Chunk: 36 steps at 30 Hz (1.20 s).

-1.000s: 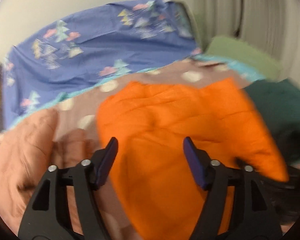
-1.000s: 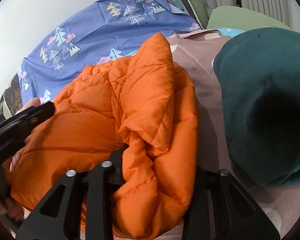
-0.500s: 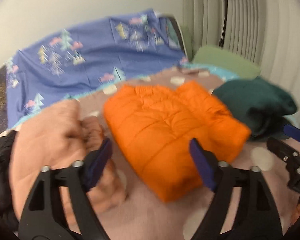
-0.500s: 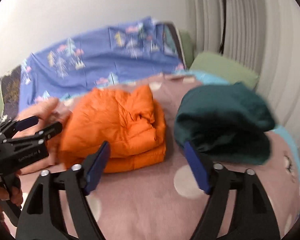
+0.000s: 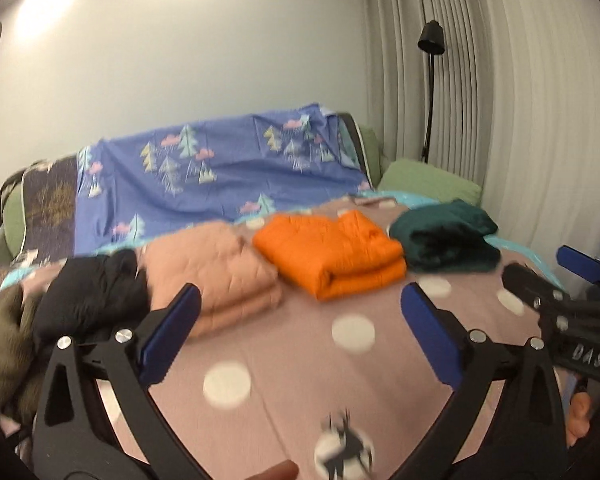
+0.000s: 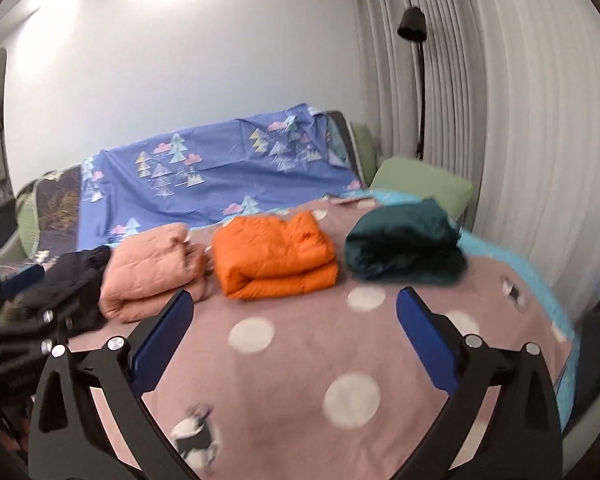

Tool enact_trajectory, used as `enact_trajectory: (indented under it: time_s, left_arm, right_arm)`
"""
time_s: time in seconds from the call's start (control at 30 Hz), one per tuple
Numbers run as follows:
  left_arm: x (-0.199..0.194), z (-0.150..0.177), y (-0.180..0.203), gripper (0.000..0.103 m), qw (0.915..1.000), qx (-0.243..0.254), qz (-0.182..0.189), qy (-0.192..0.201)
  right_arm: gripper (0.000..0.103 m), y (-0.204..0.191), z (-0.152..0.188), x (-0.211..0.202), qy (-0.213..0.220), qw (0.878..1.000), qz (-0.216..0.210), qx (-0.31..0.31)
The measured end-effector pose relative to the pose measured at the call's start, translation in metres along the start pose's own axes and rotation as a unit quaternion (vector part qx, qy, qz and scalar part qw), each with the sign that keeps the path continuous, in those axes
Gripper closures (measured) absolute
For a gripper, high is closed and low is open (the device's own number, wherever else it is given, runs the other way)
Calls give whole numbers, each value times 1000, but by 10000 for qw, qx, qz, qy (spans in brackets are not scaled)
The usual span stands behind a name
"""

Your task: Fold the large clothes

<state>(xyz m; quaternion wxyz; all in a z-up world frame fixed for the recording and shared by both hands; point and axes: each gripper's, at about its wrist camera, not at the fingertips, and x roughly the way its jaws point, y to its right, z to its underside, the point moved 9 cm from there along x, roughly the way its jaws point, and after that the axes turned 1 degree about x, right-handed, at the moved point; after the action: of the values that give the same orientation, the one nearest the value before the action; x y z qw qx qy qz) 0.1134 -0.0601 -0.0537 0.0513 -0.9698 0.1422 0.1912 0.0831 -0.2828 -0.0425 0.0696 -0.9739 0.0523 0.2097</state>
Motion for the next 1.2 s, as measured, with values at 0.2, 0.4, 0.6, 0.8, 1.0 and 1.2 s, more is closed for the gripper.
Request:
enact_trajectory:
  time_s: [0.2,0.4,0.6,0.8,1.0,1.2]
  left_arm:
    - [-28,36,-19,2,9990,-291,113,-330]
    - [-35,50,-30,2,9976,-488,97,-472]
    - [-33,56,-31,2,9971,-543,117,-527]
    - [-38,52,-31,2,9977,-492,74,-460]
    - [-40,49,-28,2,9982,-428,66,-423]
    - [-38,51,-24,2,9982,-375,84,-467]
  right_arm:
    - [2,-5,16,-22,-115,9995,246,-153]
    - [2,-18,18,-30,-173,9990,330,-259]
    - [2,-26,21,-30,-233,9983,336,-421]
    - [2,-27,23,-25,-303,9983,293,-399]
    - [2,-27,23,-25,-297,9984,269,-410]
    - [2,-27,23,-26,-307,9982,324,-398]
